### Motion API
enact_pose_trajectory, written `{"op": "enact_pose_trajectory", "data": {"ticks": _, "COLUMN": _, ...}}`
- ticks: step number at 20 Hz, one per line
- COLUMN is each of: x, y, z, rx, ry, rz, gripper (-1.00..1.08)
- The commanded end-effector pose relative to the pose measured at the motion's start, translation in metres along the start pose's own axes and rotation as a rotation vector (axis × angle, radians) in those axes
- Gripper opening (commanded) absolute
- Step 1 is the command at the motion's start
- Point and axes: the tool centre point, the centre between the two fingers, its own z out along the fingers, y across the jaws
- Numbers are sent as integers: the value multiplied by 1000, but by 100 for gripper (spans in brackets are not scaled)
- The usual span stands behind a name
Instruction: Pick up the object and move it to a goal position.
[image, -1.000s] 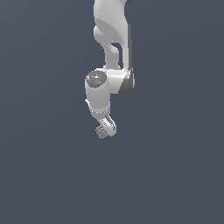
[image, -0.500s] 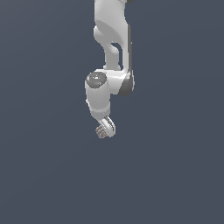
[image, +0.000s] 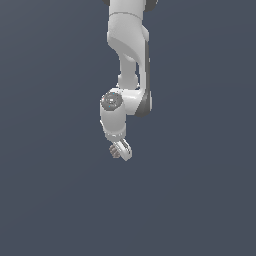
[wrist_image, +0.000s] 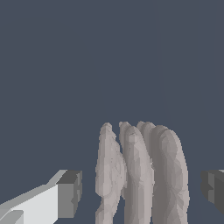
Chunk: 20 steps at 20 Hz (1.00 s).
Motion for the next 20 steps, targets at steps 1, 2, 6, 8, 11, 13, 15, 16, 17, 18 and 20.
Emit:
{"op": "enact_pose_trajectory", "data": {"ticks": 1, "x": 0, "y": 0, "z": 8, "rx": 1, "ry": 1, "rz": 1, "gripper": 100}}
{"op": "enact_pose_trajectory", "data": {"ticks": 2, "x": 1, "y": -1, "z": 9, "rx": 1, "ry": 1, "rz": 1, "gripper": 100}}
{"op": "enact_pose_trajectory", "data": {"ticks": 6, "x": 1, "y": -1, "z": 10, "rx": 1, "ry": 1, "rz": 1, "gripper": -100}}
{"op": "enact_pose_trajectory", "data": {"ticks": 8, "x": 1, "y": -1, "z": 10, "rx": 1, "ry": 1, "rz": 1, "gripper": -100}}
{"op": "enact_pose_trajectory", "data": {"ticks": 11, "x": 1, "y": -1, "z": 10, "rx": 1, "ry": 1, "rz": 1, "gripper": -100}}
{"op": "enact_pose_trajectory", "data": {"ticks": 13, "x": 1, "y": -1, "z": 10, "rx": 1, "ry": 1, "rz": 1, "gripper": -100}}
{"op": "enact_pose_trajectory", "data": {"ticks": 15, "x": 0, "y": -2, "z": 9, "rx": 3, "ry": 1, "rz": 0, "gripper": -100}}
{"op": "enact_pose_trajectory", "data": {"ticks": 16, "x": 0, "y": -2, "z": 9, "rx": 3, "ry": 1, "rz": 0, "gripper": -100}}
{"op": "enact_pose_trajectory", "data": {"ticks": 17, "x": -1, "y": -2, "z": 8, "rx": 3, "ry": 1, "rz": 0, "gripper": -100}}
{"op": "enact_pose_trajectory", "data": {"ticks": 18, "x": -2, "y": -3, "z": 7, "rx": 3, "ry": 1, "rz": 0, "gripper": -100}}
{"op": "enact_pose_trajectory", "data": {"ticks": 20, "x": -7, "y": -6, "z": 2, "rx": 3, "ry": 1, "rz": 0, "gripper": -100}}
